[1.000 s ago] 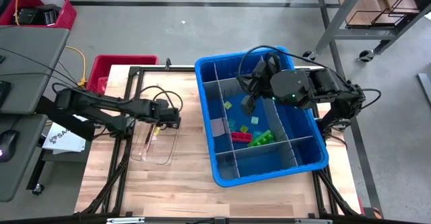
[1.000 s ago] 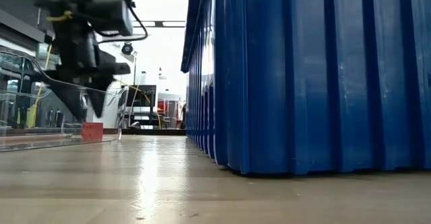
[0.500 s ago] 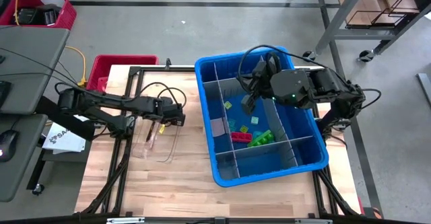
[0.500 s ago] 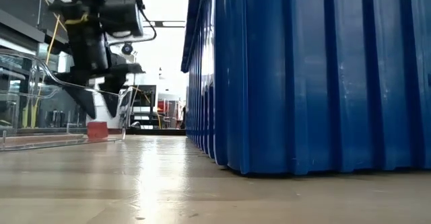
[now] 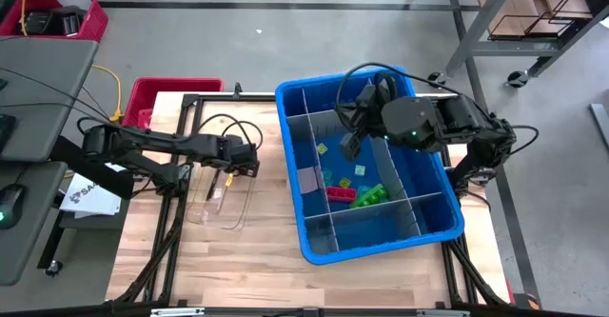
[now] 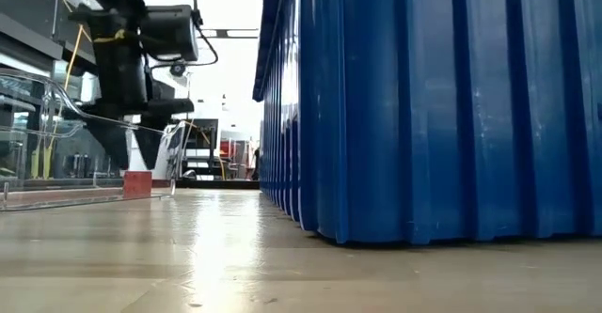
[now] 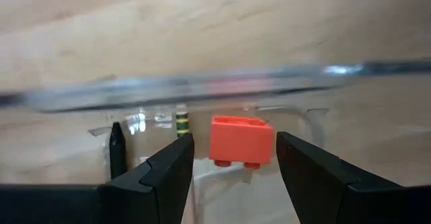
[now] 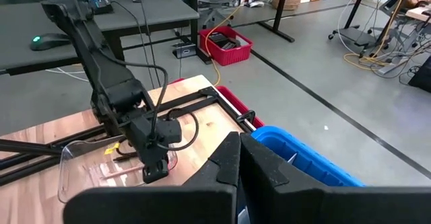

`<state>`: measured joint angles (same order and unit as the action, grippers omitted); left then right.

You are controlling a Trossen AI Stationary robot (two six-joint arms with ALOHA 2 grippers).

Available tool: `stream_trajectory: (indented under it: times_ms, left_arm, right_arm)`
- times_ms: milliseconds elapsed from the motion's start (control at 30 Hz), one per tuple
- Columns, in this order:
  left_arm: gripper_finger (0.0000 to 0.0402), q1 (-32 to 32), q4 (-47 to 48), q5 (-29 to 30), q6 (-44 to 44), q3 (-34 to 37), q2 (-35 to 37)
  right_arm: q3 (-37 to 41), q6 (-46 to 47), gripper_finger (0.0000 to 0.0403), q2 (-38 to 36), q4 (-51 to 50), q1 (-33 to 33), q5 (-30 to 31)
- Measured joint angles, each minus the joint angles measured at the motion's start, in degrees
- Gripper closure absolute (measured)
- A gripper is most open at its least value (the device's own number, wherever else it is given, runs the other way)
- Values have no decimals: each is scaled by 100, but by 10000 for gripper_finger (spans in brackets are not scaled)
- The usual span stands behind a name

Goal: Sort blocks

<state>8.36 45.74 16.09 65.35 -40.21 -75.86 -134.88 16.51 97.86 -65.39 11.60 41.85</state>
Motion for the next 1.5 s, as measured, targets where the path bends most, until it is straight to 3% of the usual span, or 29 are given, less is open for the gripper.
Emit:
stream_trajectory:
  times_ms: [200,433,667,1000,1100,1200,1500]
  left_arm:
    - [194,-2,-408,-84,90,141,-211]
    - [194,46,-613,237,91,139,-285]
    - [194,141,-1046,-67,-96,112,-660]
    - [196,138,-1131,-20,-280,123,-812]
    - [217,138,-1127,-23,-441,128,-813]
    - [273,138,-1098,-30,-547,132,-769]
    - [275,125,-643,-93,-720,150,129]
  right_arm:
    - [-1,-4,403,0,0,0,0]
    - [-1,20,403,-1,0,-11,0]
    - [1,53,403,-2,-2,-9,-4]
    - [-1,55,403,-2,-2,-9,-16]
    - [-1,30,403,-2,-2,-11,-15]
    - [-1,11,403,-2,-2,-11,-17]
    - [-1,-3,403,-2,-2,-10,-28]
